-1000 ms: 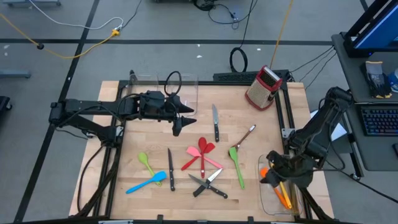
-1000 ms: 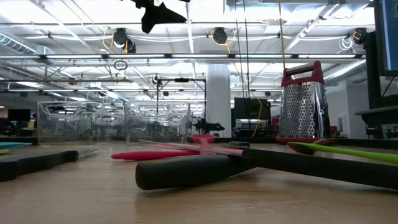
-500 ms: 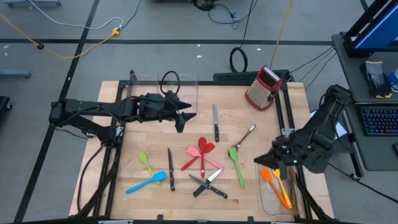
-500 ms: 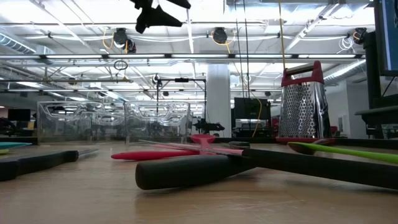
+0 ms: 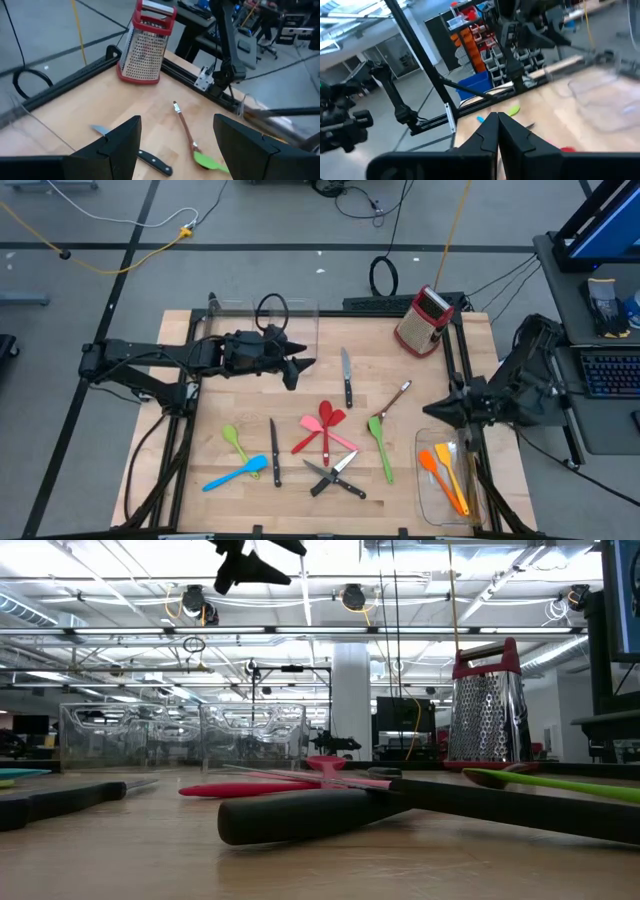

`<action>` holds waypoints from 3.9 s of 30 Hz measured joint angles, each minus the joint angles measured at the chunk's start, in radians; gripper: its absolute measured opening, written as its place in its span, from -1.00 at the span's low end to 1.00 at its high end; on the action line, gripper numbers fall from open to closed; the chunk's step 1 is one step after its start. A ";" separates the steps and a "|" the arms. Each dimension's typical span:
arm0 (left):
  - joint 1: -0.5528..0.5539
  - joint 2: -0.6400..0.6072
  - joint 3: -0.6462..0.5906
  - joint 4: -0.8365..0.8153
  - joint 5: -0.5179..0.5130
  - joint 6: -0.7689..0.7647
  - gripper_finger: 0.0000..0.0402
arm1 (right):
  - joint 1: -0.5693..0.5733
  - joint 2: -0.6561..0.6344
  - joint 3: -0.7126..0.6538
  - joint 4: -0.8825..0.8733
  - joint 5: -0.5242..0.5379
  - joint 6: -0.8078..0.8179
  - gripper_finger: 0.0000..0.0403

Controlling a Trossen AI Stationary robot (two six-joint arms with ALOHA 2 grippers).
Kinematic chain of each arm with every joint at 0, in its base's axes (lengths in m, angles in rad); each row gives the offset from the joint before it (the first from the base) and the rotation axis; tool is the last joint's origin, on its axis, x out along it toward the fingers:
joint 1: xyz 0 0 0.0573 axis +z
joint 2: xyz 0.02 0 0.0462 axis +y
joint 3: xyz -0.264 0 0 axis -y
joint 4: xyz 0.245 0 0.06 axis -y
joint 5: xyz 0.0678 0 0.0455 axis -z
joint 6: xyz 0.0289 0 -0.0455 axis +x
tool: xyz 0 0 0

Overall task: Pick & Place Kitchen Items
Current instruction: Put the blue spatula into the bottom transparent bin

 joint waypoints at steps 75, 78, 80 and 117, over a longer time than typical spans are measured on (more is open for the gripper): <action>-0.846 0.427 0.000 -0.790 0.338 -0.741 0.26 | 0.000 -0.243 0.000 -0.012 -0.056 -0.556 -1.00; -0.859 0.431 0.000 -0.788 0.296 -0.759 0.26 | 0.000 -0.243 0.000 -0.010 -0.055 -0.556 -1.00; -0.868 0.432 0.000 -0.792 0.257 -0.775 0.26 | 0.000 -0.243 0.000 -0.010 -0.055 -0.556 -1.00; -0.878 0.427 -0.211 -0.547 0.245 -0.915 -0.93 | 0.000 -0.243 0.000 -0.015 -0.055 -0.477 -1.00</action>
